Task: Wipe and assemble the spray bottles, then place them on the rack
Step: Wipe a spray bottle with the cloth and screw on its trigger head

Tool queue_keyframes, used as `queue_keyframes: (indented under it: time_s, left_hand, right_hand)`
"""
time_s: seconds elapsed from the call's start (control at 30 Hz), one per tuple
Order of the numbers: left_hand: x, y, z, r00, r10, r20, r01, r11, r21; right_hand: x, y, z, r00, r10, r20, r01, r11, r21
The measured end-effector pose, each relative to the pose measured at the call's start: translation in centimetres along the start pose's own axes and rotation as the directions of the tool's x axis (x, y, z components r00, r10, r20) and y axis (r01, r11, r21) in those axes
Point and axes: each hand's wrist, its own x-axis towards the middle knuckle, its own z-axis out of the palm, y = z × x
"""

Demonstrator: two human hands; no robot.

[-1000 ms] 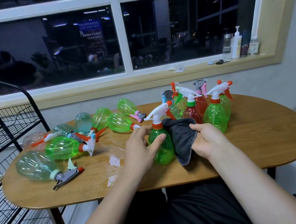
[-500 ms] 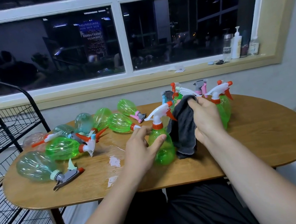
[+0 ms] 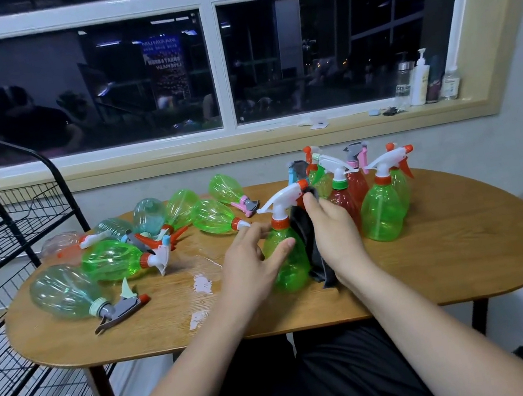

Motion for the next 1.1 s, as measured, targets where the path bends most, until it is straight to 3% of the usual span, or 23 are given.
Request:
queue_keyframes:
  time_s: [0.2,0.43,0.6,0.8,0.9,1.0,1.1]
  left_hand:
    - [0.0,0.1,0.0,1.000,0.002,0.002,-0.002,1.000,0.005]
    - [-0.1,-0.2,-0.1,1.000,0.002,-0.015,-0.002,1.000,-0.017]
    - [0.0,-0.2,0.3,1.000,0.007,-0.012,-0.007,1.000,-0.007]
    - [-0.8,-0.6,1.3,0.999,0.018,-0.041,-0.018,1.000,-0.012]
    - [-1.5,-0.8,1.9,0.998,0.008,-0.062,-0.008,1.000,0.001]
    - [-1.9,-0.5,2.2,0.998,-0.020,-0.065,0.021,1.000,0.015]
    - [-2.0,-0.6,2.2,0.998,-0.013,-0.054,0.015,0.999,0.038]
  right_hand:
    - [-0.5,1.3,-0.7,0.996,-0.088,-0.014,0.084,0.984,-0.160]
    - [0.3,-0.5,0.2,0.987,-0.153,-0.051,0.152,0.988,-0.014]
    - [-1.4,2.4,-0.4,0.976,-0.219,0.001,0.217,0.967,-0.135]
    - [-1.6,4.9,-1.2,0.997,-0.081,0.017,0.082,0.996,-0.032]
    - [-2.4,5.7,-0.2,0.994,-0.002,0.111,0.003,1.000,-0.006]
    - [-3.0,5.4,0.7,0.976,-0.022,0.215,0.027,0.999,-0.021]
    - [-3.4,4.4,0.8,0.974,-0.043,0.220,0.040,0.999,0.018]
